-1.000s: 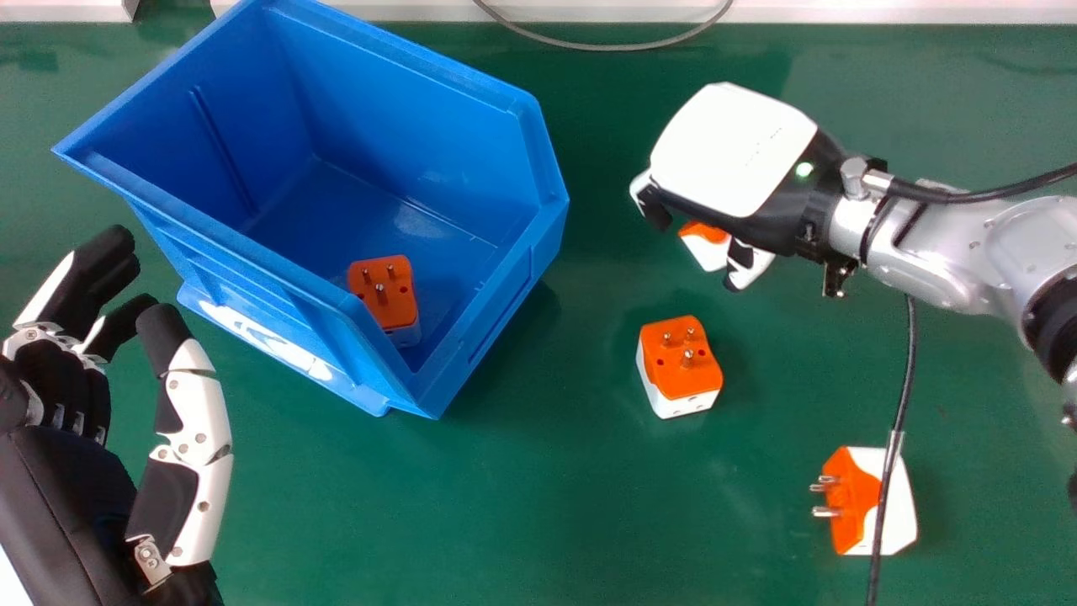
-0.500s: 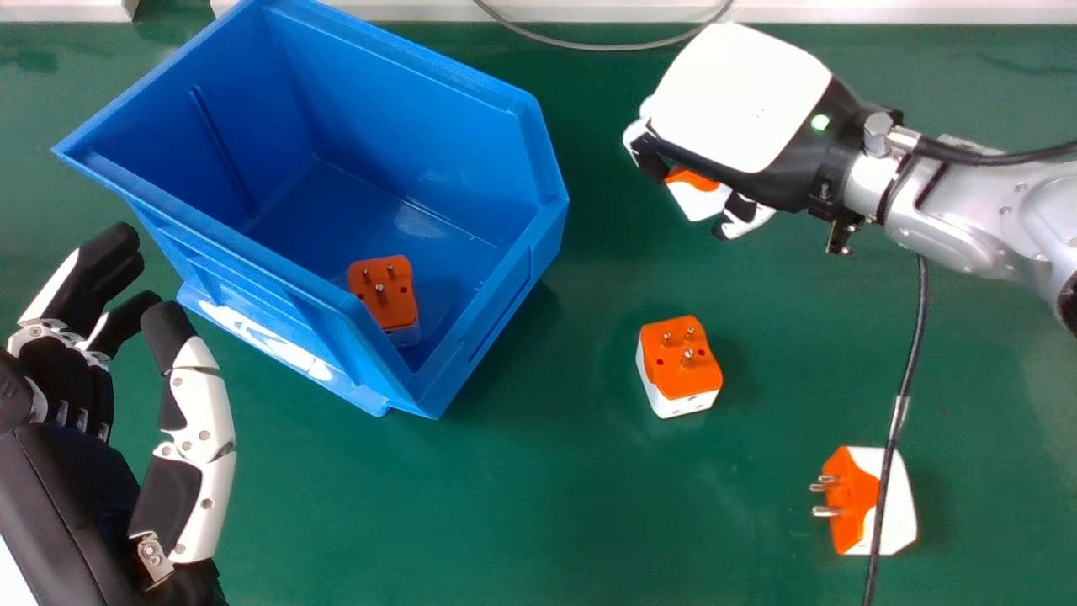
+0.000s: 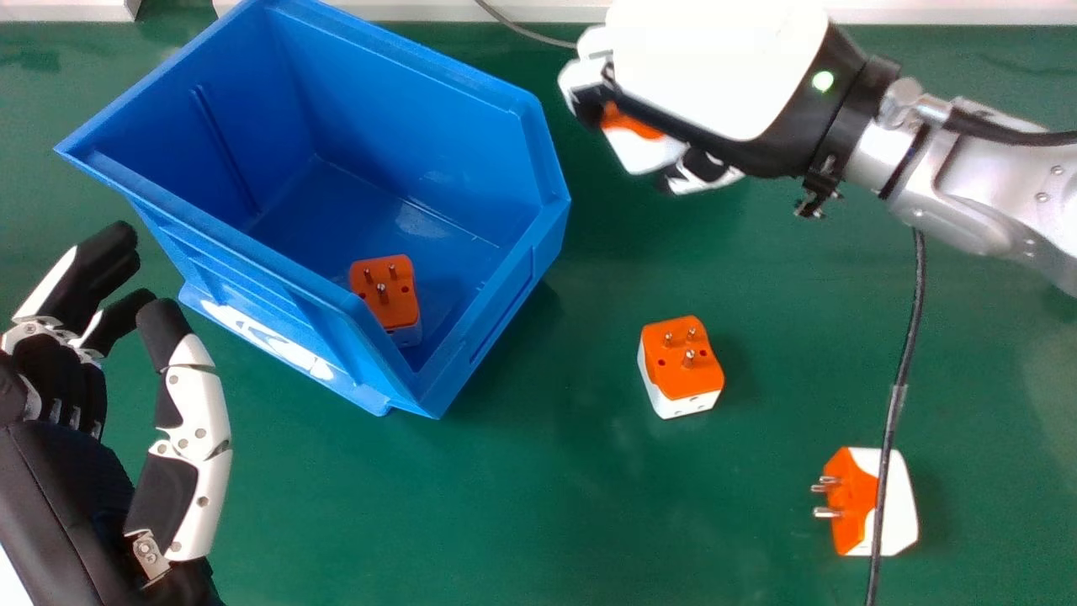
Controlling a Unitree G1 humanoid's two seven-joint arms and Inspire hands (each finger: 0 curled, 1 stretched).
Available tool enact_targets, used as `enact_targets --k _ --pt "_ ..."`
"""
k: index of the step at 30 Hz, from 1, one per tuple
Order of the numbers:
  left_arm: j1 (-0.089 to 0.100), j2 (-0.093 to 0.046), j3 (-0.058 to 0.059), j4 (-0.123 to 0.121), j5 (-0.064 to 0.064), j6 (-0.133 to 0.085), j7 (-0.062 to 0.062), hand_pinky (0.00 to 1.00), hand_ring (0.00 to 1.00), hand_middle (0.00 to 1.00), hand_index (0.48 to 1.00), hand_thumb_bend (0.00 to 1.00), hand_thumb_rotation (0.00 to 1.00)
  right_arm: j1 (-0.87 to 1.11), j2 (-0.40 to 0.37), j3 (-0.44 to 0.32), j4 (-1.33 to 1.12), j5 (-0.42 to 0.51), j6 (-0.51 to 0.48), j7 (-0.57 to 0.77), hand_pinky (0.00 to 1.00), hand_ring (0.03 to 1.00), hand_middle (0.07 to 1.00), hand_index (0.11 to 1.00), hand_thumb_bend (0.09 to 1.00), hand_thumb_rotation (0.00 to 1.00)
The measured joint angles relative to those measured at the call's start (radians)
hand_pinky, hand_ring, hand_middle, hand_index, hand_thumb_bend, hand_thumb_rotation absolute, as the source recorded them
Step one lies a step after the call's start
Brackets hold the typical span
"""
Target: Pick all objects and put in blue box
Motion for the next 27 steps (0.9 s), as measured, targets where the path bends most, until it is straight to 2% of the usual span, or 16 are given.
enact_targets --k 5,8,11,16,19,27 --pt "-0.003 -0.001 0.000 0.000 0.000 0.000 0.000 0.67 0.73 0.72 0.741 0.25 0.00 0.000 0.025 -0.032 -0.029 0.033 -0.011 0.066 0.34 0.430 0.497 0.507 0.498 0.00" --pt "-0.003 -0.001 0.000 0.001 0.011 0.000 0.001 0.66 0.72 0.73 0.742 0.25 0.00 0.000 0.068 -0.034 -0.028 0.035 -0.012 0.086 0.33 0.434 0.497 0.500 0.498 0.00" --pt "-0.004 -0.001 0.001 0.004 0.011 -0.001 0.001 0.66 0.72 0.73 0.743 0.25 0.00 -0.009 0.126 -0.034 -0.020 0.039 -0.014 0.090 0.33 0.423 0.496 0.500 0.498 0.00" --pt "-0.004 -0.001 0.000 0.011 -0.004 -0.014 -0.001 0.68 0.73 0.73 0.747 0.25 0.00 -0.038 0.231 -0.035 0.013 0.058 -0.006 0.095 0.32 0.425 0.497 0.501 0.498 0.00" --pt "-0.003 -0.001 -0.001 0.012 -0.020 -0.023 -0.004 0.68 0.73 0.73 0.746 0.25 0.00 -0.052 0.285 -0.037 0.029 0.086 -0.005 0.102 0.32 0.422 0.494 0.517 0.497 0.00" --pt "-0.002 -0.002 0.001 0.015 -0.020 -0.027 -0.003 0.68 0.73 0.73 0.750 0.24 0.00 -0.094 0.390 -0.032 0.154 0.074 0.023 0.075 0.29 0.431 0.538 0.499 0.493 0.00"
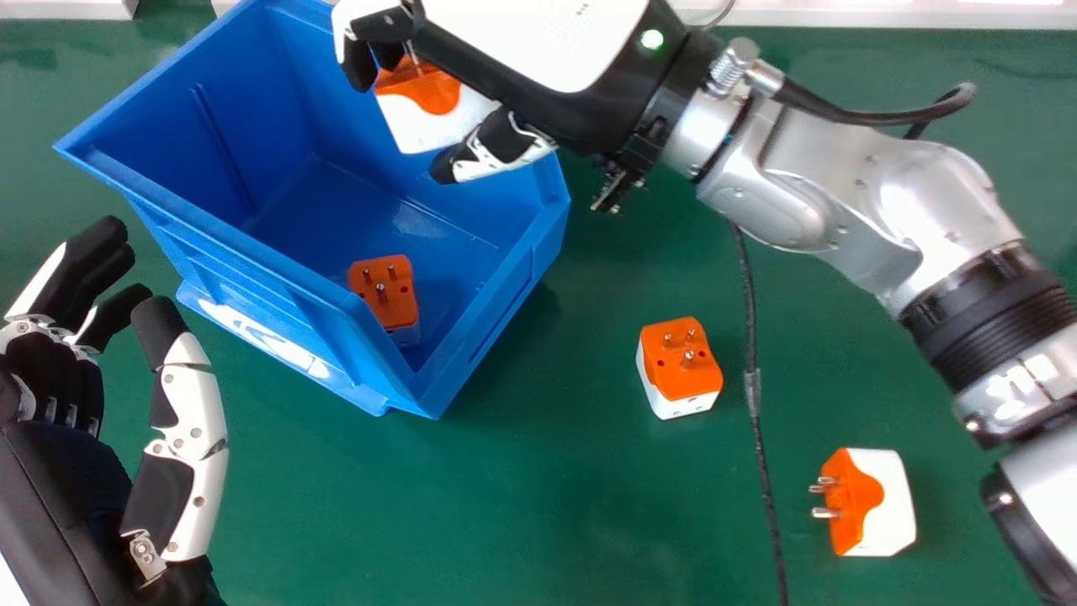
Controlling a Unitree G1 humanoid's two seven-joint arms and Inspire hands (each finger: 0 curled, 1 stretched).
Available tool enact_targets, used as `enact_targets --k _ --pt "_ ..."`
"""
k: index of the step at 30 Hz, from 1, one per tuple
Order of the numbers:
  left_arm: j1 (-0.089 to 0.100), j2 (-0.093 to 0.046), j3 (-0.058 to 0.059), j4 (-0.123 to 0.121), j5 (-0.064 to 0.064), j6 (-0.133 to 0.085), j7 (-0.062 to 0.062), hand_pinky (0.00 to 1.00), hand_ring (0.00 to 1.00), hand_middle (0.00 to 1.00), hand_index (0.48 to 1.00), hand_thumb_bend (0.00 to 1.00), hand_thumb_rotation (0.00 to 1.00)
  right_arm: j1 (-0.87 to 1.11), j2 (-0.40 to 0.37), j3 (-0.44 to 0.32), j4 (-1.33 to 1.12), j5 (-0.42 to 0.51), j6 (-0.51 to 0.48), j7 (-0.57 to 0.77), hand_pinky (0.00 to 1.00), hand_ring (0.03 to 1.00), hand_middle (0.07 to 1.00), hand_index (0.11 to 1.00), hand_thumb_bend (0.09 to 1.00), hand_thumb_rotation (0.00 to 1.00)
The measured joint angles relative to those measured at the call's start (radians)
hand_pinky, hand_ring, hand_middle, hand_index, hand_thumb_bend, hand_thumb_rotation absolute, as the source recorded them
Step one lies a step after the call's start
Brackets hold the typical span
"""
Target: Pick all objects and put in blue box
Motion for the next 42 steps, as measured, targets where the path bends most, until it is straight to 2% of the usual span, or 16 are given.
enact_targets --k 7,14,18,23,29,31,32,33,36,39,42 --pt "-0.005 -0.001 0.001 0.001 -0.001 -0.004 0.001 0.67 0.73 0.72 0.748 0.25 0.00 -0.079 0.121 0.042 0.205 -0.014 0.036 -0.081 0.35 0.444 0.503 0.509 0.498 0.00" --pt "-0.012 -0.001 0.002 0.004 -0.003 -0.004 0.001 0.67 0.73 0.72 0.750 0.24 0.00 -0.139 0.254 0.112 0.442 -0.034 0.099 -0.158 0.32 0.440 0.517 0.522 0.495 0.00" --pt "-0.012 -0.001 0.003 0.005 -0.001 -0.004 0.003 0.68 0.74 0.73 0.754 0.24 0.00 -0.139 0.312 0.134 0.531 -0.033 0.103 -0.175 0.25 0.390 0.468 0.529 0.510 0.00" --pt "-0.012 -0.001 0.005 0.008 0.000 -0.007 0.007 0.68 0.74 0.73 0.753 0.24 0.00 -0.139 0.345 0.164 0.570 -0.035 0.132 -0.216 0.28 0.407 0.496 0.519 0.514 0.00" --pt "-0.012 -0.002 0.006 0.017 0.000 -0.014 0.006 0.68 0.74 0.73 0.754 0.24 0.00 -0.139 0.345 0.164 0.578 -0.022 0.123 -0.228 0.26 0.401 0.494 0.523 0.514 0.00" --pt "-0.012 -0.002 0.006 0.018 -0.001 -0.015 0.006 0.68 0.74 0.73 0.751 0.24 0.00 -0.139 0.338 0.164 0.577 -0.014 0.113 -0.224 0.36 0.429 0.522 0.504 0.515 0.00" --pt "-0.012 -0.002 0.006 0.018 -0.001 -0.015 0.006 0.68 0.74 0.73 0.751 0.24 0.00 -0.139 0.331 0.170 0.573 -0.015 0.112 -0.224 0.43 0.525 0.615 0.585 0.623 0.01" --pt "-0.012 -0.002 0.006 0.018 -0.001 -0.015 0.006 0.68 0.73 0.73 0.750 0.24 0.00 -0.139 0.322 0.180 0.565 -0.024 0.115 -0.225 0.51 0.658 0.737 0.691 0.791 0.04" --pt "-0.012 -0.002 0.009 0.019 0.000 -0.015 0.007 0.68 0.73 0.73 0.752 0.24 0.00 -0.139 0.297 0.201 0.539 -0.036 0.125 -0.201 0.65 0.852 0.920 0.847 0.916 0.12" --pt "-0.013 -0.002 0.008 0.019 0.000 -0.015 0.005 0.68 0.73 0.72 0.751 0.24 0.00 -0.139 0.275 0.202 0.504 -0.035 0.140 -0.168 0.72 0.931 0.984 0.907 0.979 0.15" --pt "-0.014 -0.002 0.009 0.019 0.001 -0.014 0.006 0.67 0.73 0.72 0.749 0.24 0.00 -0.139 0.268 0.201 0.474 -0.032 0.150 -0.148 0.75 0.965 0.998 0.937 0.999 0.15"
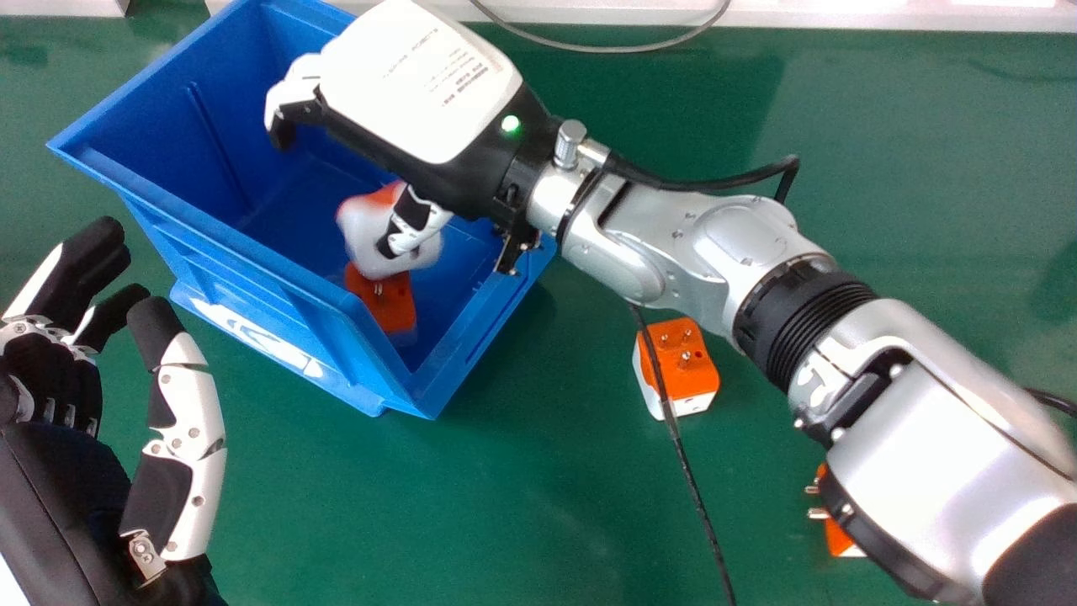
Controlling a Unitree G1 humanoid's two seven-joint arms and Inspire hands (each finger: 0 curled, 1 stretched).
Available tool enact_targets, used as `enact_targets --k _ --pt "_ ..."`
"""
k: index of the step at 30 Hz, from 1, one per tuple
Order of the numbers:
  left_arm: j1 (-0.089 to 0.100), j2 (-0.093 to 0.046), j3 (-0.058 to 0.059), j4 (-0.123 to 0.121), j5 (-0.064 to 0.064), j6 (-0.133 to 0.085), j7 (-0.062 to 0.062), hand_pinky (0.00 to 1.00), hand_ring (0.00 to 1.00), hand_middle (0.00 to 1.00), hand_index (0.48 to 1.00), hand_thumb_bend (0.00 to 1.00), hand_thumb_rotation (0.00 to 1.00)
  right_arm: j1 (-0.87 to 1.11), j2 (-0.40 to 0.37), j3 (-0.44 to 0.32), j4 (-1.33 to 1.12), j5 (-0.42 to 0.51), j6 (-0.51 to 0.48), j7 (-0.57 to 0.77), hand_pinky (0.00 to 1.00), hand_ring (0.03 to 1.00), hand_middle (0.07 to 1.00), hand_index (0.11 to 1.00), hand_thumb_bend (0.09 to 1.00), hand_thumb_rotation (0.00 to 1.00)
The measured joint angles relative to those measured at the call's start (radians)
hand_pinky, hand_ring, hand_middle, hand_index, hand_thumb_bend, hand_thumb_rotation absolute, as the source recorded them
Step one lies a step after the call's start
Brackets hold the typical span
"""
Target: Pick all objects and put in blue box
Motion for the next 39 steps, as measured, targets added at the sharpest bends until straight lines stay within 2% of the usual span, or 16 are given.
enact_targets --k 2,4,10,12,15,17,22,24,28,30,32,34,39 --pt "0.000 0.000 0.001 0.000 0.002 0.000 0.002 0.67 0.73 0.72 0.747 0.24 0.00 0.000 -0.002 -0.001 -0.015 0.004 -0.001 0.012 0.76 0.978 1.000 0.949 1.000 0.14" --pt "0.000 0.000 0.004 0.000 0.009 0.000 0.005 0.67 0.73 0.72 0.749 0.24 0.00 0.000 -0.004 -0.004 -0.030 0.007 -0.006 0.022 0.76 0.975 1.000 0.955 1.000 0.14" --pt "0.001 0.000 -0.001 -0.001 0.008 0.000 0.000 0.68 0.74 0.73 0.754 0.24 0.00 0.028 -0.047 -0.041 -0.130 0.065 -0.048 0.067 0.77 0.976 1.000 0.977 1.000 0.22" --pt "0.002 0.000 -0.008 -0.002 0.008 0.000 -0.002 0.68 0.74 0.73 0.755 0.24 0.00 0.072 -0.079 -0.077 -0.232 0.104 -0.054 0.105 0.77 0.979 1.000 0.983 1.000 0.25" --pt "0.003 0.000 -0.011 -0.003 0.008 0.000 -0.002 0.67 0.73 0.72 0.750 0.25 0.00 0.167 -0.132 -0.135 -0.429 0.156 -0.037 0.176 0.80 0.998 1.000 0.998 1.000 0.36" --pt "0.003 0.001 -0.011 -0.002 0.008 0.000 -0.002 0.67 0.73 0.72 0.747 0.25 0.00 0.246 -0.165 -0.172 -0.571 0.183 -0.005 0.241 0.82 1.000 1.000 1.000 1.000 0.32" --pt "0.004 0.001 -0.013 -0.002 0.009 0.001 -0.001 0.67 0.73 0.73 0.748 0.25 0.00 0.478 -0.244 -0.268 -0.917 0.290 0.113 0.446 0.89 1.000 1.000 1.000 1.000 0.36" --pt "0.004 0.001 -0.014 -0.002 0.010 0.002 0.001 0.67 0.73 0.73 0.748 0.25 0.00 0.586 -0.282 -0.315 -1.058 0.338 0.178 0.538 0.88 1.000 1.000 1.000 1.000 0.37" --pt "0.006 0.001 -0.021 -0.002 0.012 0.005 0.009 0.68 0.73 0.73 0.743 0.26 0.00 0.789 -0.369 -0.409 -1.327 0.411 0.411 0.785 0.96 1.000 1.000 1.000 1.000 0.32" --pt "0.009 0.001 -0.023 -0.004 0.012 0.005 0.009 0.69 0.74 0.73 0.749 0.25 0.00 0.873 -0.431 -0.442 -1.450 0.423 0.545 0.940 0.97 1.000 1.000 1.000 1.000 0.30" --pt "0.015 0.002 -0.026 -0.008 0.008 0.004 0.006 0.69 0.74 0.72 0.748 0.25 0.00 0.934 -0.505 -0.454 -1.554 0.423 0.658 1.094 0.97 1.000 1.000 1.000 1.000 0.27" --pt "0.018 0.002 -0.027 -0.010 0.002 0.004 0.001 0.69 0.74 0.72 0.746 0.25 0.00 0.963 -0.547 -0.454 -1.598 0.422 0.720 1.189 0.97 1.000 1.000 1.000 1.000 0.29" --pt "0.027 0.003 -0.029 -0.017 -0.003 0.004 -0.004 0.69 0.75 0.73 0.748 0.24 0.00 0.969 -0.583 -0.434 -1.619 0.402 0.788 1.298 1.00 1.000 1.000 1.000 1.000 0.31"
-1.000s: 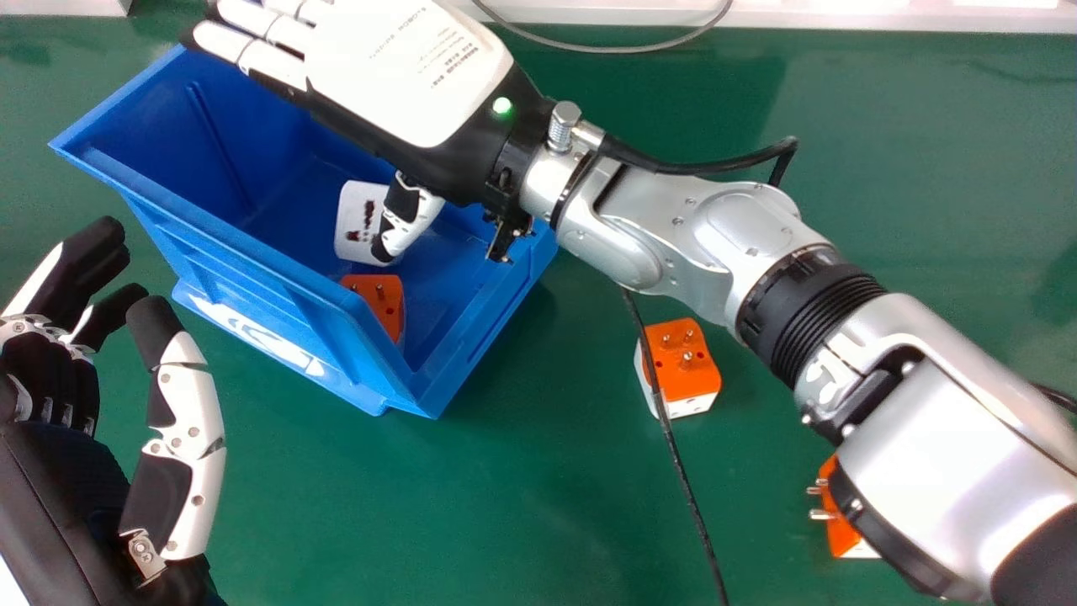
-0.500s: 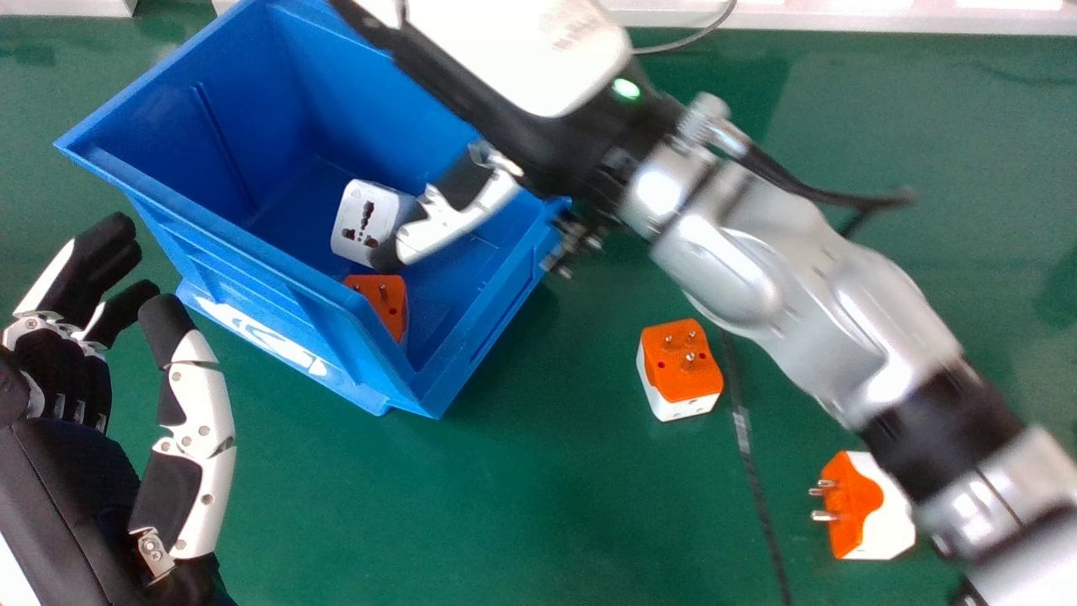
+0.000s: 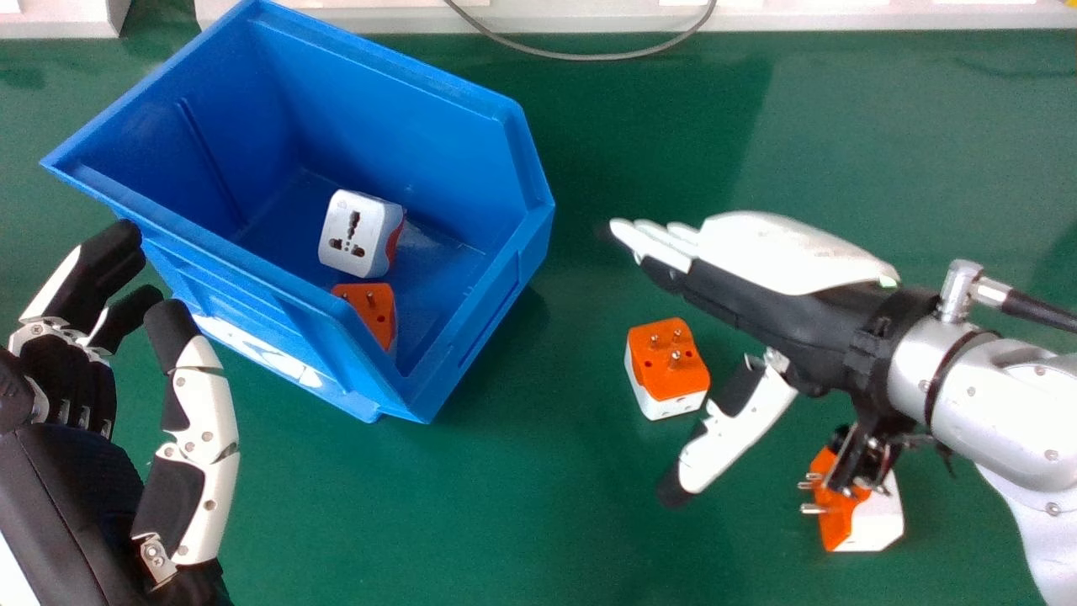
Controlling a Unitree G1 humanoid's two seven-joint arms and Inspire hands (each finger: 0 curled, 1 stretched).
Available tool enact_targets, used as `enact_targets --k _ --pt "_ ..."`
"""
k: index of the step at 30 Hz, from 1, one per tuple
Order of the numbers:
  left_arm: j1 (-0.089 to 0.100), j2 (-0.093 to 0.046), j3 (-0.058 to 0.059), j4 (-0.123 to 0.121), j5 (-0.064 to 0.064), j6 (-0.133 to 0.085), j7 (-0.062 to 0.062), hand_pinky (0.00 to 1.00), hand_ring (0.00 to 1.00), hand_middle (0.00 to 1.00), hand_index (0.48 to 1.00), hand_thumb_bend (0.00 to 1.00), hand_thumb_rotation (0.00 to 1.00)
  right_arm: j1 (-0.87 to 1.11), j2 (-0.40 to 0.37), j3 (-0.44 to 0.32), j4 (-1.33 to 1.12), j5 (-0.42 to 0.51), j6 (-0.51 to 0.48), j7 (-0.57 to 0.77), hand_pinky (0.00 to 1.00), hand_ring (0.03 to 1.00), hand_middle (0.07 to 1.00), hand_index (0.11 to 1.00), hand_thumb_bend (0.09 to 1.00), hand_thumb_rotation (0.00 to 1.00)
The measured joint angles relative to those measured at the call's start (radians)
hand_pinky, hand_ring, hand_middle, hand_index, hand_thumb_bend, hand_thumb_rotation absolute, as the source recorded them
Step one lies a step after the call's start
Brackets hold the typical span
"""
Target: Pick all objects and put in blue box
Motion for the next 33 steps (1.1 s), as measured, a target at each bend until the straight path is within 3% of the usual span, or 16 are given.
enact_targets --k 5,9,17,26,33 --pt "0.005 0.001 -0.002 -0.007 0.000 0.001 -0.003 0.70 0.75 0.72 0.748 0.24 0.00 -0.049 -0.010 0.055 0.029 -0.042 0.031 0.071 1.00 1.000 1.000 1.000 1.000 0.24" --pt "0.006 0.001 -0.002 -0.007 -0.001 0.007 -0.005 0.69 0.74 0.72 0.745 0.24 0.00 -0.135 0.005 0.123 0.146 -0.103 -0.002 0.068 1.00 1.000 1.000 0.999 1.000 0.22" --pt "0.007 0.001 -0.001 -0.006 -0.001 0.008 -0.003 0.69 0.74 0.72 0.746 0.24 0.00 -0.299 0.057 0.225 0.441 -0.174 -0.188 -0.023 1.00 1.000 1.000 0.997 1.000 0.24" --pt "0.007 0.001 0.000 -0.006 0.001 0.009 0.002 0.69 0.74 0.72 0.743 0.24 0.00 -0.453 0.093 0.260 0.696 -0.210 -0.382 -0.112 0.99 1.000 1.000 0.967 1.000 0.21" --pt "0.007 0.001 -0.001 -0.006 0.001 0.008 0.004 0.69 0.74 0.72 0.743 0.24 0.00 -0.544 0.140 0.337 0.969 -0.292 -0.548 -0.283 0.89 0.992 0.998 0.909 0.947 0.19"
